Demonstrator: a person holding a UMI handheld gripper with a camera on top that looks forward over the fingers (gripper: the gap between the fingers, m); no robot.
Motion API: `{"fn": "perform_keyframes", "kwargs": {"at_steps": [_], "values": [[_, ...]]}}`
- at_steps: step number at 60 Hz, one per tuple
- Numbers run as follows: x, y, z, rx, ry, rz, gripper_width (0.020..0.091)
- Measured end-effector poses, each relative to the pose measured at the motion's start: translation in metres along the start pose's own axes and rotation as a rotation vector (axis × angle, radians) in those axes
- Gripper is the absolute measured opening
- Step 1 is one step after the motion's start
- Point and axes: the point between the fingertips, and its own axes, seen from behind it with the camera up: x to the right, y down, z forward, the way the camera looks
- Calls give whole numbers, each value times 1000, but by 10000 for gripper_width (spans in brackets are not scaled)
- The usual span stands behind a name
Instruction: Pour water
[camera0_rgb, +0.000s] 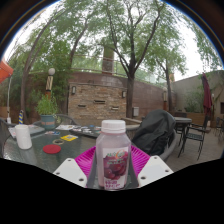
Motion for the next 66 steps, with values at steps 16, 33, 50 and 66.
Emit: {"fn": "perform_keyframes", "kwargs": {"at_steps": [16, 33, 50, 66], "values": [[-30, -18, -4, -25, 49, -193, 418], [-227, -142, 34, 204, -7, -1165, 417], [-351, -126, 58, 472, -13, -2153, 417], [-355, -110, 60, 537, -133, -2357, 416]]}}
